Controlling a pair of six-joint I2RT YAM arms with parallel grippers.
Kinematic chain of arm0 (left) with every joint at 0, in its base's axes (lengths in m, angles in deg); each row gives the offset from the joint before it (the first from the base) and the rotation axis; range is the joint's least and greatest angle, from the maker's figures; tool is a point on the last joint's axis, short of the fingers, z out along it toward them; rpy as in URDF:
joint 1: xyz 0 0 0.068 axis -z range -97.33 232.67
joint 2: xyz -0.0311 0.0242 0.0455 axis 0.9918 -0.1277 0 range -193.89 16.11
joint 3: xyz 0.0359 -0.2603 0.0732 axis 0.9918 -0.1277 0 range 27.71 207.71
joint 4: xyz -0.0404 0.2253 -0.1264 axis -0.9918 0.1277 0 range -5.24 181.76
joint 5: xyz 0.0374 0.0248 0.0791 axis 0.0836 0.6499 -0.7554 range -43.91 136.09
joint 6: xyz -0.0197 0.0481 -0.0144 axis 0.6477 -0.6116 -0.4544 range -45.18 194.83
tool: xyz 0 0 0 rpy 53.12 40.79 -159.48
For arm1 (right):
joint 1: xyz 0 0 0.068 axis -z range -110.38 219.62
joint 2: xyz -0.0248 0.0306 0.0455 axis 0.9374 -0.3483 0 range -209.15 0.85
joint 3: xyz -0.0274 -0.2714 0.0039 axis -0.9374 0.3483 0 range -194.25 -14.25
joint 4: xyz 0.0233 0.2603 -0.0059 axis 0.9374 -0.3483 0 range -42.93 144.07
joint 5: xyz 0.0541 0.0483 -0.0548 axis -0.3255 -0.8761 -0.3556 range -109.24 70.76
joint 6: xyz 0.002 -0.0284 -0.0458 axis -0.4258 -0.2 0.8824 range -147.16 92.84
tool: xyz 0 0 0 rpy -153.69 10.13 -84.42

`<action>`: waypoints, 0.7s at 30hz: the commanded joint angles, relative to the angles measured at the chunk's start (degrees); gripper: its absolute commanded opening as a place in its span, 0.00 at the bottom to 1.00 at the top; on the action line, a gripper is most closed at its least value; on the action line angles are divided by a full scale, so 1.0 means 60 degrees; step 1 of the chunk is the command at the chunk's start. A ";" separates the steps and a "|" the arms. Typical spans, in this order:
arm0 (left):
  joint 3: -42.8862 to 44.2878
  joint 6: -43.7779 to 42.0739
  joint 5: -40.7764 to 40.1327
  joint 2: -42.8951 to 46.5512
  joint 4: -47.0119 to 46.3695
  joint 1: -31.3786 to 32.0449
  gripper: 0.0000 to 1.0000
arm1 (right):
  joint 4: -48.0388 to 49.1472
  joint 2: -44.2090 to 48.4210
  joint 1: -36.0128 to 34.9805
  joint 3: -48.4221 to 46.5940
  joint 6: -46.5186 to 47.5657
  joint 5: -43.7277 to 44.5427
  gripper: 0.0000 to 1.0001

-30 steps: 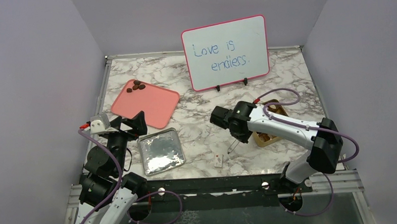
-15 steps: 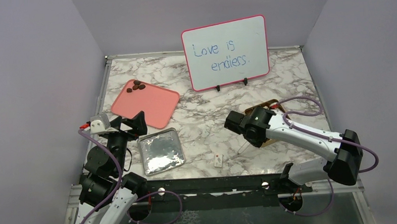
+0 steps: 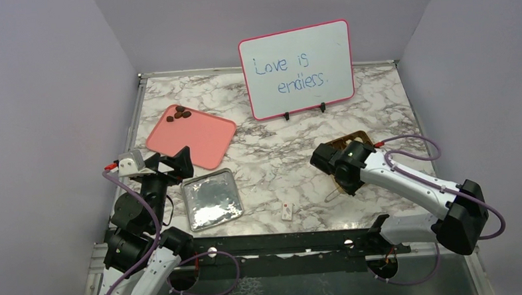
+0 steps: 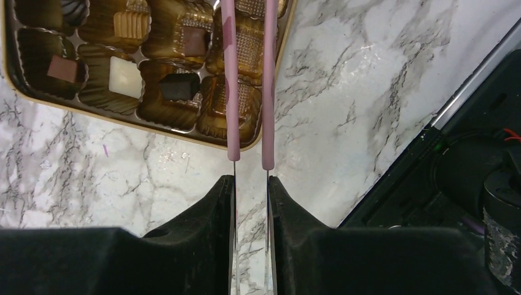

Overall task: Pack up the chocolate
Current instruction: Place the fake chocolate in the packing box.

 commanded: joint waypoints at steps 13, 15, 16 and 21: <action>0.0180 0.0009 0.0246 -0.0125 -0.0033 -0.0063 0.99 | -0.0277 -0.0319 0.0047 0.0070 -0.0414 0.0036 0.36; 0.0179 0.0009 0.0245 -0.0121 -0.0033 -0.0063 0.99 | -0.0283 -0.0329 0.0040 0.0023 -0.0353 0.0049 0.36; 0.0171 0.0009 0.0245 -0.0121 -0.0033 -0.0063 0.99 | -0.0284 -0.0337 0.0047 0.0007 -0.0298 0.0070 0.36; 0.0174 0.0009 0.0260 -0.0123 -0.0033 -0.0078 0.99 | -0.0160 -0.0369 0.0049 -0.0289 0.0397 0.0439 0.34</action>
